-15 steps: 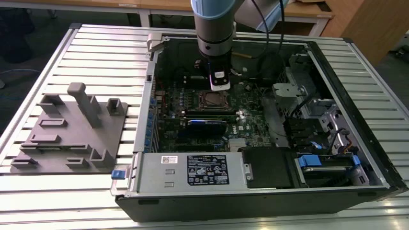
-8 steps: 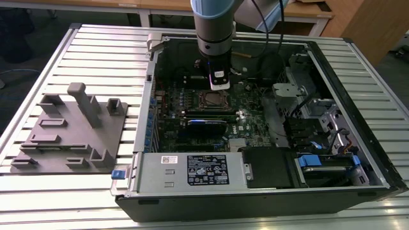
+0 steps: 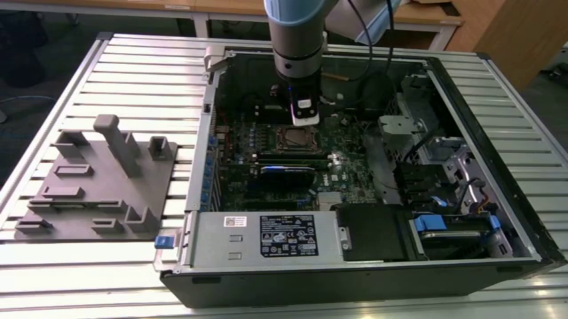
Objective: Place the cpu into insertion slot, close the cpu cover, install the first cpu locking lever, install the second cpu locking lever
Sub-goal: 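Install the first cpu locking lever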
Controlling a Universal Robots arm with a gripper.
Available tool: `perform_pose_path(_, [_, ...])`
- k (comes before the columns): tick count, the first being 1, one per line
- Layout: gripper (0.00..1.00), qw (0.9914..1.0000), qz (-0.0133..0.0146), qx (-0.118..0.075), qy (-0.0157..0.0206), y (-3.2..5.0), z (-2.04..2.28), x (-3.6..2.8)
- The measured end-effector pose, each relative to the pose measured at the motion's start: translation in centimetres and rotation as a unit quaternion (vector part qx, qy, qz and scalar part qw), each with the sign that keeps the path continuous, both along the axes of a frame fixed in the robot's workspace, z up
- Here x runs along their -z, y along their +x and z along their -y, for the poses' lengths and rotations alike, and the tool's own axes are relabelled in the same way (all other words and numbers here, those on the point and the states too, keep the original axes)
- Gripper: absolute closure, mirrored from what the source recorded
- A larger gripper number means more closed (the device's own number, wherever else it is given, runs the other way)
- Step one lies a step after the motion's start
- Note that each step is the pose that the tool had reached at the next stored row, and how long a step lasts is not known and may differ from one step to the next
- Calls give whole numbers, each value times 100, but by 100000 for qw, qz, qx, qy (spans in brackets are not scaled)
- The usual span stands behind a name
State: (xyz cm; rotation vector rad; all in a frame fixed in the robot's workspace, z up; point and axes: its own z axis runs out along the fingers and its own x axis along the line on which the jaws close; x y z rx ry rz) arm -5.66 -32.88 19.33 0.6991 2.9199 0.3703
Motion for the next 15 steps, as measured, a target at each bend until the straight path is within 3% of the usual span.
perform_pose_path(15, [89, 100000, 10, -1, -201, 1, -15, -53])
